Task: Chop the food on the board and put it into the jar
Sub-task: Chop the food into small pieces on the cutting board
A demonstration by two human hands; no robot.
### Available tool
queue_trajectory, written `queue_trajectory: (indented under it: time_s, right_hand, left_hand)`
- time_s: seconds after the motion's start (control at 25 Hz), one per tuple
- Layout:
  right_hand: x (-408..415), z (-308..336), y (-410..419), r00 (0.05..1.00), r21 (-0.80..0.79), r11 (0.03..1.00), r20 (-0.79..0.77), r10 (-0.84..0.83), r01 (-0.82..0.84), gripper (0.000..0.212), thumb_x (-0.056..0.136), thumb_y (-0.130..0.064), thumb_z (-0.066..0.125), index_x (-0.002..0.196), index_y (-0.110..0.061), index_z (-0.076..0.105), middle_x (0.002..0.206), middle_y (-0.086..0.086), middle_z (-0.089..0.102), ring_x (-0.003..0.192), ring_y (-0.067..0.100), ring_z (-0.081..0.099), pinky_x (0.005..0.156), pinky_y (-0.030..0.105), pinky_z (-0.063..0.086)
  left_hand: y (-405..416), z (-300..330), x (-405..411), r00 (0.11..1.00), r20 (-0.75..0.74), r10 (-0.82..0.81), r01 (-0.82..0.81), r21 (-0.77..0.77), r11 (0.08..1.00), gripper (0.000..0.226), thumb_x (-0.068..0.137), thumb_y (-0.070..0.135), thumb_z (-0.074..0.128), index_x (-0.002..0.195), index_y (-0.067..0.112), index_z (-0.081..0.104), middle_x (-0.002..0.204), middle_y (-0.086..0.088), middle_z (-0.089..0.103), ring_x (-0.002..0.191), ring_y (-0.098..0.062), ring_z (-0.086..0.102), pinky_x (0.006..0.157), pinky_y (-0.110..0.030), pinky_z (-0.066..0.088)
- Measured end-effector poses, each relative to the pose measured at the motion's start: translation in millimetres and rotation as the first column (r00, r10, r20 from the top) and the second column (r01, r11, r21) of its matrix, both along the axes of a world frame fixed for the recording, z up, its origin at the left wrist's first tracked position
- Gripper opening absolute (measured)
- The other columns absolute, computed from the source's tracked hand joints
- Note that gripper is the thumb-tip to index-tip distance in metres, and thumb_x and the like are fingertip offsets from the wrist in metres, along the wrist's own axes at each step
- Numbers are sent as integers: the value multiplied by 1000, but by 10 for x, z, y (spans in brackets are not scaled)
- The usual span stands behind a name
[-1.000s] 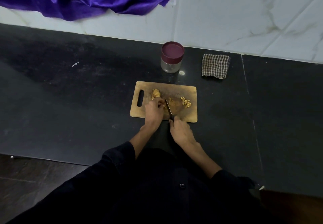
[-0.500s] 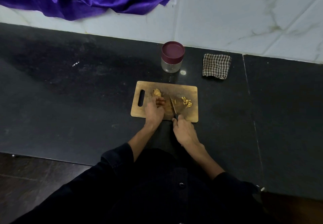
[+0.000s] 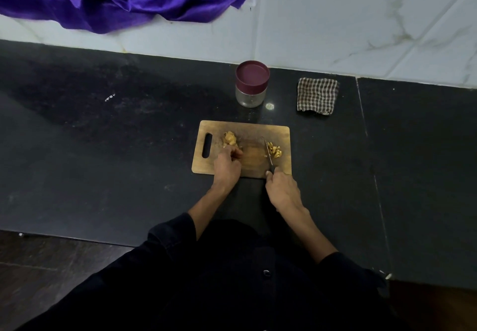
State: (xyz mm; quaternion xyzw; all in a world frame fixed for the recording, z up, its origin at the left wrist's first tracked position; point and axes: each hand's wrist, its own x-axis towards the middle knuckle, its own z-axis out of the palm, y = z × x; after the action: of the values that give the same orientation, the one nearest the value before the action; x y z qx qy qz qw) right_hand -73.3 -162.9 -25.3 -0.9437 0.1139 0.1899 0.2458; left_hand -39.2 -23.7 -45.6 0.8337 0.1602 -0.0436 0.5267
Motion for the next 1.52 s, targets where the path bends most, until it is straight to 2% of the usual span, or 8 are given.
queue_trajectory:
  time_s: [0.28, 0.44, 0.64, 0.72, 0.88, 1.2, 1.36, 1.52]
  right_hand:
    - [-6, 92, -100, 993, -22, 1000, 114, -11, 13, 30, 103, -33, 43, 117, -8, 56, 109, 15, 66, 103, 36, 63, 77, 40, 46]
    - [-24, 136, -108, 987, -41, 999, 161, 13, -7, 28, 101, -34, 48, 114, -12, 58, 109, 13, 66, 102, 35, 64, 78, 40, 48]
    - [-43, 158, -130, 978, -42, 999, 207, 31, -22, 22, 99, -33, 53, 110, -15, 60, 104, 8, 65, 96, 29, 66, 80, 43, 54]
    - [-27, 151, -141, 984, -21, 1000, 179, 11, -7, 25, 99, -35, 51, 108, -14, 61, 102, 9, 67, 95, 30, 66, 80, 45, 54]
    - [20, 129, -201, 991, 74, 994, 105, -88, 81, 36, 102, -39, 45, 106, -8, 64, 99, 13, 66, 94, 32, 64, 82, 47, 53]
    - [43, 92, -214, 987, 155, 982, 104, -122, 105, 35, 103, -38, 43, 107, -9, 63, 96, 11, 66, 89, 28, 65, 81, 46, 54]
    - [36, 59, -165, 993, 123, 992, 120, -13, -2, 32, 104, -36, 40, 113, -11, 58, 99, 13, 66, 96, 32, 63, 79, 41, 50]
    - [72, 27, -88, 991, 131, 988, 119, 62, -78, 32, 104, -35, 39, 122, -12, 54, 108, 15, 65, 103, 36, 60, 83, 42, 47]
  left_hand:
    - [-46, 103, 18, 963, 96, -253, 226, 229, 947, 41, 88, -8, 44, 119, 12, 62, 122, -6, 56, 112, -16, 54, 93, -16, 42]
    - [-128, 183, 32, 828, 97, -552, 427, 530, 733, 52, 86, 1, 56, 133, 23, 52, 137, -9, 37, 123, -25, 41, 106, -38, 40]
    - [-196, 246, 212, 769, -92, -632, 497, 707, 503, 53, 88, 13, 59, 137, 30, 46, 152, -10, 18, 135, -32, 26, 111, -50, 31]
    - [-196, 246, 257, 776, -66, -628, 493, 685, 537, 57, 88, 11, 60, 139, 28, 43, 153, -11, 18, 136, -33, 26, 111, -50, 32]
    - [-199, 193, 168, 883, 35, -468, 367, 570, 736, 67, 83, -4, 53, 144, 17, 35, 149, -13, 25, 134, -30, 32, 112, -40, 33]
    - [-303, 93, -2, 825, 57, -562, 427, 589, 687, 53, 88, 5, 55, 138, 18, 45, 146, -10, 33, 126, -27, 37, 109, -40, 36]
    - [-84, 129, -96, 808, 132, -574, 430, 535, 728, 45, 86, -8, 49, 126, 11, 59, 134, -7, 53, 123, -22, 47, 108, -25, 33]
    - [281, 50, -126, 960, 182, -211, 132, 368, 920, 25, 90, 2, 56, 113, 7, 63, 112, -11, 63, 100, -23, 60, 83, -21, 45]
